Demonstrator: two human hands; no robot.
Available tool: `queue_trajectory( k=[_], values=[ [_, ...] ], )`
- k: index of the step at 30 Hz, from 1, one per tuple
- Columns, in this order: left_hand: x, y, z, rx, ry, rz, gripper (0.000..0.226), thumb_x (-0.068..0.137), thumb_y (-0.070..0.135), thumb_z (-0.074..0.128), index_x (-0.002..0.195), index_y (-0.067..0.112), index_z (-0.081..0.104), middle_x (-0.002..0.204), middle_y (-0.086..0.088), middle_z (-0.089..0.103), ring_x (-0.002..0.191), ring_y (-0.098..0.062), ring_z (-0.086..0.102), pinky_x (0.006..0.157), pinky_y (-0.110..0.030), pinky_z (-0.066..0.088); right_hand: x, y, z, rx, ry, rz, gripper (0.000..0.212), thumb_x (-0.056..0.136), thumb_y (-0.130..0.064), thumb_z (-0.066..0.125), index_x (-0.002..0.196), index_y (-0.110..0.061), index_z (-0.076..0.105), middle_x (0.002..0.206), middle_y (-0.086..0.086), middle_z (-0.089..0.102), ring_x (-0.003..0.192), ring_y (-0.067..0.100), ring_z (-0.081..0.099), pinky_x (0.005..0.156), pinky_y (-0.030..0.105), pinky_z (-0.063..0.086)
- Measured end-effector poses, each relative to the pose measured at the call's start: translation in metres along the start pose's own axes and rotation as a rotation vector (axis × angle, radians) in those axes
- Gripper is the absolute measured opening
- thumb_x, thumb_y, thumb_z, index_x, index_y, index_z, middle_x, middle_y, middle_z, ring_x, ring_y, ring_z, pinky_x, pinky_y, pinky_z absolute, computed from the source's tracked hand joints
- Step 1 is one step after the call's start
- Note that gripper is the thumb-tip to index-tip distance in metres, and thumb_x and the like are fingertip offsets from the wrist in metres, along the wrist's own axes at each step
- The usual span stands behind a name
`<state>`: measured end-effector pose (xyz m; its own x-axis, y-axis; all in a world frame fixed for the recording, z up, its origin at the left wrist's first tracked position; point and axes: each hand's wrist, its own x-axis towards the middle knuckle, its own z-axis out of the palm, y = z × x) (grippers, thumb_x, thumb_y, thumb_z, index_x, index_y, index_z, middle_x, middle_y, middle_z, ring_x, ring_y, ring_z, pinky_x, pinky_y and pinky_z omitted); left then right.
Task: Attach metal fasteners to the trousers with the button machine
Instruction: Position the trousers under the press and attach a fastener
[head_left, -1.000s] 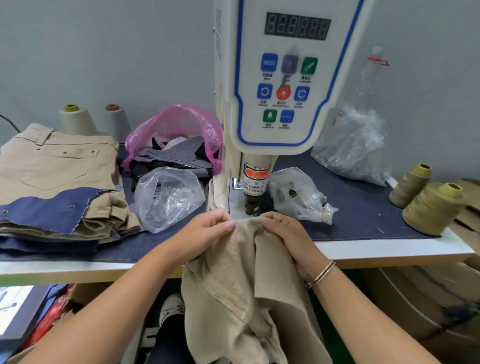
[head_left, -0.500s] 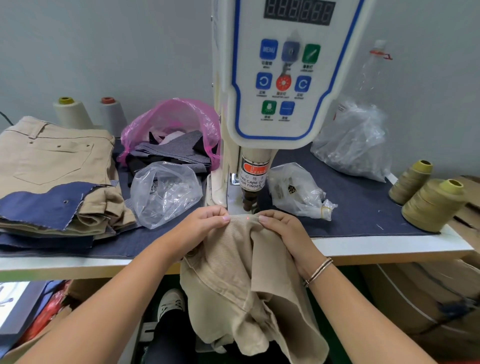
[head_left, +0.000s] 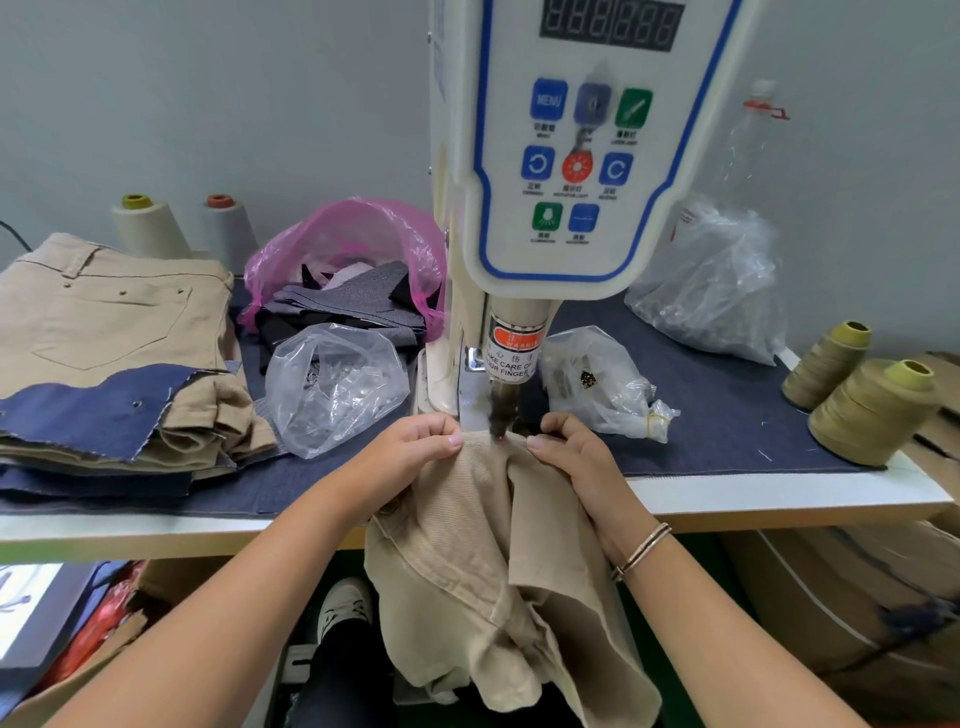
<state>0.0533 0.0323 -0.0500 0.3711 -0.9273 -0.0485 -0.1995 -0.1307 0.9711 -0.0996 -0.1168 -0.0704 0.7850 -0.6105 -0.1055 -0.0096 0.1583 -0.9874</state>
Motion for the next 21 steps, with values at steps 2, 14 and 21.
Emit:
queue_trajectory(
  k=[2, 14, 21],
  values=[
    [-0.001, 0.001, 0.000, 0.002, -0.001, 0.003, 0.021, 0.080, 0.035, 0.052, 0.070, 0.017, 0.053, 0.071, 0.004, 0.048, 0.070, -0.009, 0.043, 0.071, -0.027, 0.032, 0.000, 0.001, -0.001, 0.014, -0.023, -0.002, 0.015, 0.088, -0.008, 0.061, 0.089, -0.022, 0.054, 0.070, -0.007, 0.060, 0.070, 0.008, 0.055, 0.074, 0.027, 0.044],
    [-0.012, 0.010, 0.008, 0.007, -0.045, 0.121, 0.013, 0.080, 0.025, 0.050, 0.069, 0.016, 0.050, 0.065, 0.013, 0.045, 0.066, -0.004, 0.039, 0.064, -0.015, 0.032, -0.019, 0.000, 0.001, 0.107, -0.108, -0.112, 0.028, 0.084, -0.003, 0.060, 0.077, -0.030, 0.060, 0.070, -0.009, 0.055, 0.067, 0.005, 0.048, 0.069, 0.020, 0.043],
    [-0.027, 0.019, 0.013, -0.099, -0.084, 0.141, 0.011, 0.077, 0.027, 0.068, 0.079, 0.018, 0.073, 0.073, -0.010, 0.051, 0.071, -0.014, 0.045, 0.067, -0.014, 0.037, -0.039, -0.014, 0.011, 0.057, -0.207, -0.217, 0.023, 0.078, -0.010, 0.059, 0.075, -0.033, 0.061, 0.070, -0.008, 0.054, 0.064, 0.004, 0.048, 0.063, 0.017, 0.044]
  ],
)
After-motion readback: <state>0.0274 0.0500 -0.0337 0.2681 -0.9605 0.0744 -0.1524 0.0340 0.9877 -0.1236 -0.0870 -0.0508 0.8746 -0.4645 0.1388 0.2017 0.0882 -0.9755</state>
